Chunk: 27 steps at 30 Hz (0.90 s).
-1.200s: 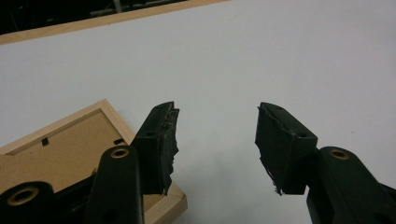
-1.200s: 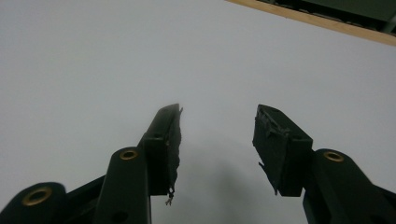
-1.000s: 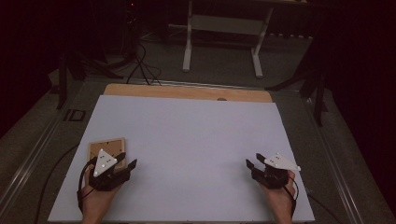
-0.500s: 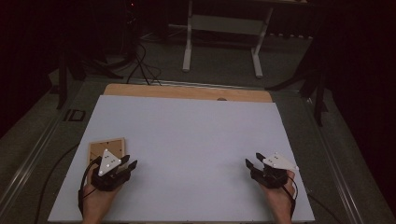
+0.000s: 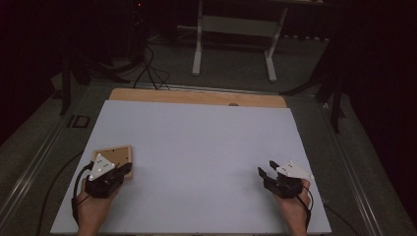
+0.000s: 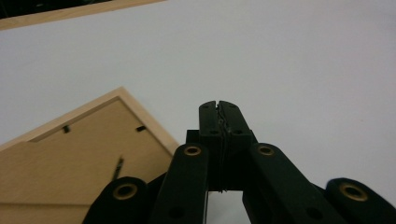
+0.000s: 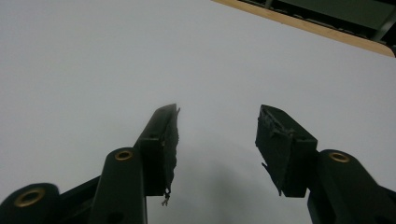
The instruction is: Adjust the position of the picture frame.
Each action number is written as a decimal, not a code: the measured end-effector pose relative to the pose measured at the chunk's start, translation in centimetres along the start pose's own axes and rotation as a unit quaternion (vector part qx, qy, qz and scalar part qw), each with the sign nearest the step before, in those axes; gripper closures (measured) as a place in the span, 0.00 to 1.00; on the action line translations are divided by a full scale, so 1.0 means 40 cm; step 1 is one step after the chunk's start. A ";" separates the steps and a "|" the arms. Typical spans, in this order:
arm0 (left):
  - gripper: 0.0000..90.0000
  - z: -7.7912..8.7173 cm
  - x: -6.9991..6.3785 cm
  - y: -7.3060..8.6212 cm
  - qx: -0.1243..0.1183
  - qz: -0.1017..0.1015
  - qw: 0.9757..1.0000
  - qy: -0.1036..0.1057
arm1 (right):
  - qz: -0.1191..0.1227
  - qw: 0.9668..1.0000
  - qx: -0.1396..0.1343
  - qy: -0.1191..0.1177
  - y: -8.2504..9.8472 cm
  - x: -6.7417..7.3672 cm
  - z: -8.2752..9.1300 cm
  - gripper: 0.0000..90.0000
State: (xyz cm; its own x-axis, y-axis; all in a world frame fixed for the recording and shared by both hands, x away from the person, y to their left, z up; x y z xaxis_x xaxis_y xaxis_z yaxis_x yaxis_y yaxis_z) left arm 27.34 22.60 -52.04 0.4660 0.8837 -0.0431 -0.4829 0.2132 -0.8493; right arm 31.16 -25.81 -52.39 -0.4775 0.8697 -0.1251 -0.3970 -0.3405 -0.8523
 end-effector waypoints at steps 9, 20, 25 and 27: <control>0.99 0.000 0.029 0.016 0.017 0.006 1.000 -0.013 | 0.000 1.000 -0.003 -0.001 -0.002 -0.002 0.002 0.52; 0.99 -0.029 0.033 0.038 0.045 0.003 0.999 -0.020 | 0.001 1.000 -0.007 -0.006 -0.003 0.001 0.004 0.49; 0.99 -0.041 0.031 0.047 0.059 -0.002 0.998 -0.022 | 0.001 1.000 -0.009 -0.008 -0.003 0.000 0.007 0.49; 0.99 -0.045 0.028 0.048 0.062 -0.007 0.998 -0.022 | 0.001 1.000 -0.010 -0.008 -0.004 0.000 0.007 0.48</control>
State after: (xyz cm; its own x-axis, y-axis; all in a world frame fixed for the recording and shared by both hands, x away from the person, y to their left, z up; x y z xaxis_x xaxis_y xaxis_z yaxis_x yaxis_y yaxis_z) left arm 28.27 23.23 -54.66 0.4418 0.8971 -0.0075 -0.5669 0.2726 -0.7773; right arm 31.01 -25.85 -52.13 -0.4911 0.8630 -0.1183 -0.3812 -0.3350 -0.8617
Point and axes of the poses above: each handheld gripper's, and its own axes: z roughly backward along the jaws, y roughly out of its underside, x roughly to its left, the point moved 5 cm from there along -z, roughly forward along the jaws, and after that the axes turned 2 degrees about y, right-handed, at the moved point
